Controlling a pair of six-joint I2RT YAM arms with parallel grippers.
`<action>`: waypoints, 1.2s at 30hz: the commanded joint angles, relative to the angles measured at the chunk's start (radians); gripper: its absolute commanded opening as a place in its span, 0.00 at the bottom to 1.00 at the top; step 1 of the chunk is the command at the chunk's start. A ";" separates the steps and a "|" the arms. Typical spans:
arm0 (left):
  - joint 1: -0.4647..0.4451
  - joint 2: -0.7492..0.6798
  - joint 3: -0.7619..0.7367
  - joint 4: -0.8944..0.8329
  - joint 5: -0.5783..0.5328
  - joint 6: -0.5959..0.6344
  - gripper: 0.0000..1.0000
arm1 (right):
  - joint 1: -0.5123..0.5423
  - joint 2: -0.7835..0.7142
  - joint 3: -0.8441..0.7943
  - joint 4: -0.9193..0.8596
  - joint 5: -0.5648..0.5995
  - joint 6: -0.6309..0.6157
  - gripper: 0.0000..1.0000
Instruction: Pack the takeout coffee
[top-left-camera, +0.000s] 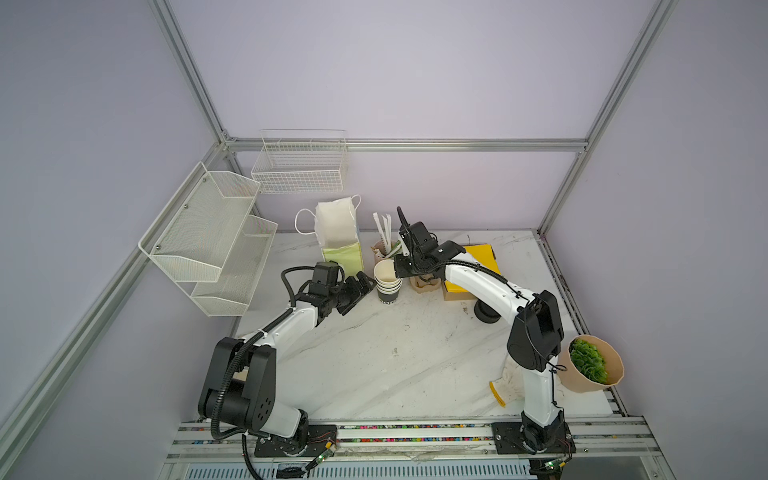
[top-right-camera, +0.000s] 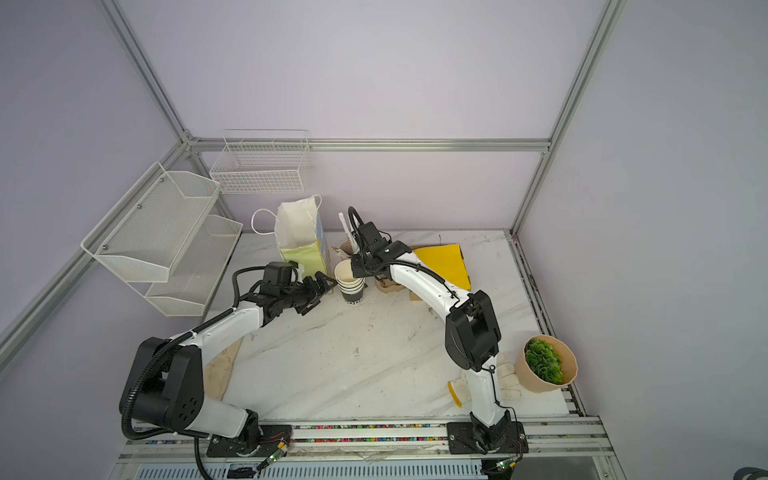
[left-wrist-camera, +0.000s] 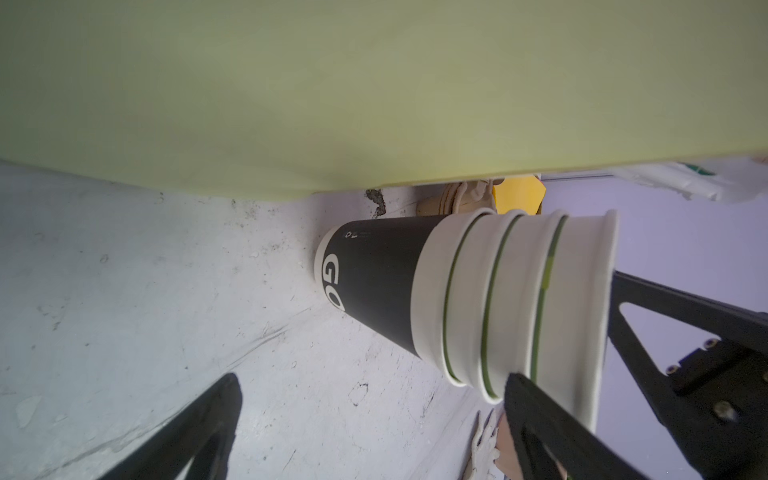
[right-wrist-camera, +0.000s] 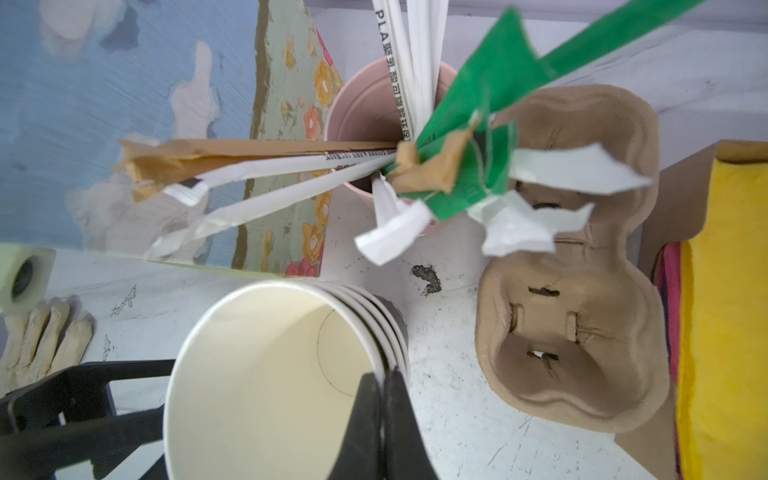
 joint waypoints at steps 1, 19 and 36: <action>-0.008 -0.031 -0.003 0.067 -0.003 -0.021 0.98 | 0.005 -0.052 -0.011 0.018 -0.006 0.007 0.00; -0.021 0.003 -0.028 0.110 0.009 -0.031 0.93 | 0.004 -0.071 -0.022 0.037 -0.017 0.015 0.00; -0.020 -0.101 0.015 0.071 -0.032 0.000 0.97 | -0.005 -0.035 0.086 -0.003 0.019 0.002 0.00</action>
